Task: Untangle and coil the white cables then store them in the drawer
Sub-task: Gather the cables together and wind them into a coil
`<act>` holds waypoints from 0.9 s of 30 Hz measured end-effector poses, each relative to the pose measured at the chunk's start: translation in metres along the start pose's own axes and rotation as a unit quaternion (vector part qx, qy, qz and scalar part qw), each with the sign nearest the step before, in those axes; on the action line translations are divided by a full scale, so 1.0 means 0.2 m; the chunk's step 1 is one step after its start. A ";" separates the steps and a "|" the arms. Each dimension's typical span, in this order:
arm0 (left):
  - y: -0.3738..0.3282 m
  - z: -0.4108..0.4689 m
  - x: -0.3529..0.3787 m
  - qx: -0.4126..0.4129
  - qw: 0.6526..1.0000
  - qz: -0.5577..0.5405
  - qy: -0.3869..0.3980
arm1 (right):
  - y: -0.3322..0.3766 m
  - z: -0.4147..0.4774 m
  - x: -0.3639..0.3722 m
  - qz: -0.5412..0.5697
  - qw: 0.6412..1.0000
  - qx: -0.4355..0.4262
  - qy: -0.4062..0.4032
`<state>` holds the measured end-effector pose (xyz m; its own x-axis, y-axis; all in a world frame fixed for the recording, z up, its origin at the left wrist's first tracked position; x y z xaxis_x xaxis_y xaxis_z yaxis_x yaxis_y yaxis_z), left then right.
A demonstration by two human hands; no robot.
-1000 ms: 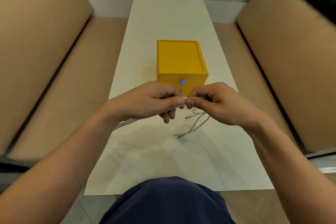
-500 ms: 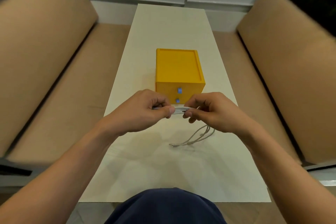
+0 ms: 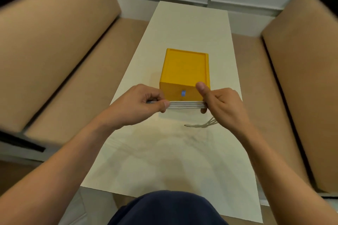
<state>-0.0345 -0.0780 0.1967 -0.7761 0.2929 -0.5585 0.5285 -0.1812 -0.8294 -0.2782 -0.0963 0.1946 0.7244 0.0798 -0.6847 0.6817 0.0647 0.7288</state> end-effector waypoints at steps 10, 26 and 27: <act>-0.03 -0.07 0.03 0.008 0.996 -0.027 0.081 | 0.00 -0.03 0.01 -0.173 0.906 -0.249 -0.296; 0.11 -0.07 -0.04 -0.019 0.995 -0.012 0.101 | -0.03 -0.09 -0.08 0.058 0.974 -0.130 0.174; 0.10 -0.07 -0.04 -0.016 0.993 -0.016 0.118 | -0.03 -0.10 -0.09 0.056 0.975 -0.131 0.172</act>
<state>-0.0125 -0.0713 0.1847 -0.6923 0.5110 -0.5096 0.5179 -0.1400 -0.8439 -0.2968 -0.0791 0.2019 0.6855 0.4264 -0.5902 0.5177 0.2845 0.8069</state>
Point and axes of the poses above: each hand's wrist, its own z-axis towards the middle knuckle, its own x-axis out of the palm, y = z × x, the point moved 2 cm from there along z, towards the middle knuckle, and after that the axes turned 4 degrees about x, right-handed, at the moved point
